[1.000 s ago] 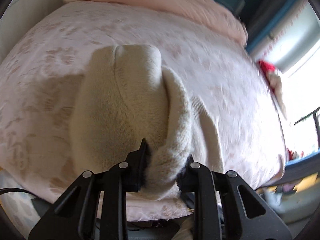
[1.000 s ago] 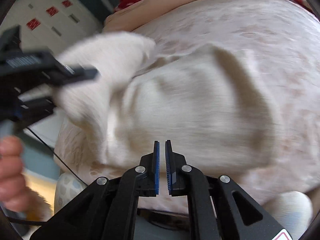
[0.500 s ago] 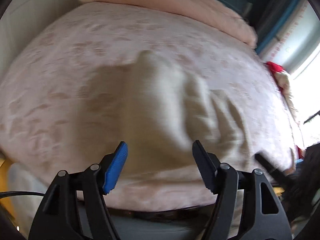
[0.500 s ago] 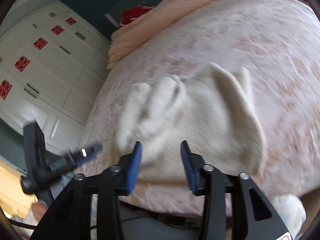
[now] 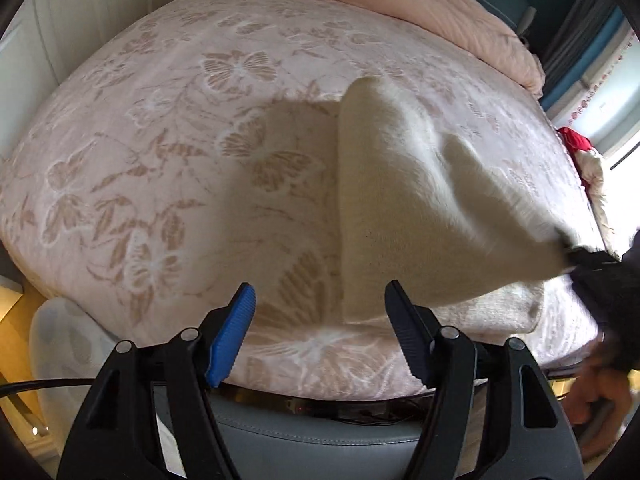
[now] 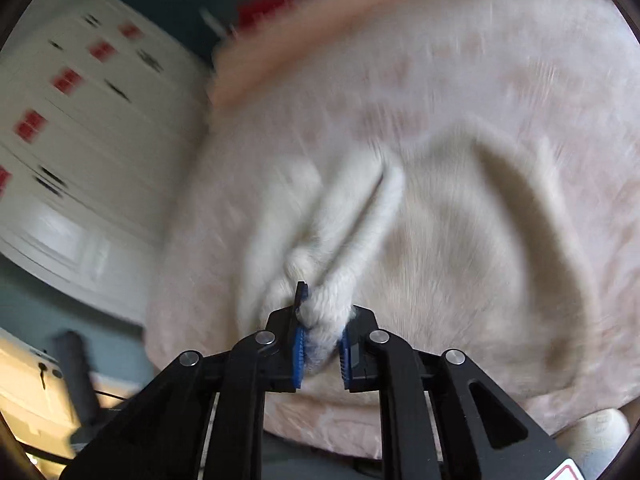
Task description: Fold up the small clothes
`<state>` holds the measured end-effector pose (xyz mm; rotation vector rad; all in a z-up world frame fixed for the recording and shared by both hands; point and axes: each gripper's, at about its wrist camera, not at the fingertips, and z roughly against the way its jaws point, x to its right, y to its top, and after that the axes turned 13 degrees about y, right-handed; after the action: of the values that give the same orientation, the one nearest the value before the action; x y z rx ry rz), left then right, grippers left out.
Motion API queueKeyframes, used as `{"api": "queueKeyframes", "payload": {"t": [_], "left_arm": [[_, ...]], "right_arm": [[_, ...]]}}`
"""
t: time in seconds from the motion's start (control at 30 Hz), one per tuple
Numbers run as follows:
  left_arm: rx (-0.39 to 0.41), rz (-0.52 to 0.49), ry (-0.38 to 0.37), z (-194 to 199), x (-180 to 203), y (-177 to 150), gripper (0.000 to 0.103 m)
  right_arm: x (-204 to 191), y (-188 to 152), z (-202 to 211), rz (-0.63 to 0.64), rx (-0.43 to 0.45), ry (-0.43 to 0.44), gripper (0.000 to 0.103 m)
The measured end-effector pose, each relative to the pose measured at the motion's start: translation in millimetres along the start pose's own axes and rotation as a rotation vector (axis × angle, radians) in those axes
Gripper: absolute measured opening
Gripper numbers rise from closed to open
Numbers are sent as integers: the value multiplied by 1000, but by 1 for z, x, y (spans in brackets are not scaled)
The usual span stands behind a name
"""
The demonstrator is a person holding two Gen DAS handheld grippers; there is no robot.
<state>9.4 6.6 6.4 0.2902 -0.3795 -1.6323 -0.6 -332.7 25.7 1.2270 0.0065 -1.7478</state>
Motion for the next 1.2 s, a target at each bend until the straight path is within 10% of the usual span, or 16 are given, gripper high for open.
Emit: {"api": "queueKeyframes", "payload": {"t": [0.1, 0.23, 0.43, 0.5, 0.77, 0.87, 1.07, 1.2], "left_arm": [[-1, -48, -17, -4, 16, 0, 66], [-54, -79, -17, -20, 40, -3, 66], [-11, -166, 33, -13, 59, -9, 70], [-7, -176, 44, -15, 61, -10, 70], [-17, -178, 77, -16, 62, -7, 70], [-27, -173, 83, -17, 61, -5, 70], [-24, -171, 103, -18, 59, -2, 70], [-39, -158, 102, -23, 61, -2, 71]], "right_arm": [[5, -3, 40, 48, 65, -84, 12], [97, -35, 8, -35, -140, -329, 16], [63, -27, 47, -34, 37, -239, 25], [48, -15, 46, 18, 34, -219, 56], [82, -2, -30, -103, -118, -111, 59], [85, -13, -42, -150, -126, -76, 14], [4, 17, 38, 89, 80, -40, 12], [13, 12, 56, 220, 76, -215, 14]]}}
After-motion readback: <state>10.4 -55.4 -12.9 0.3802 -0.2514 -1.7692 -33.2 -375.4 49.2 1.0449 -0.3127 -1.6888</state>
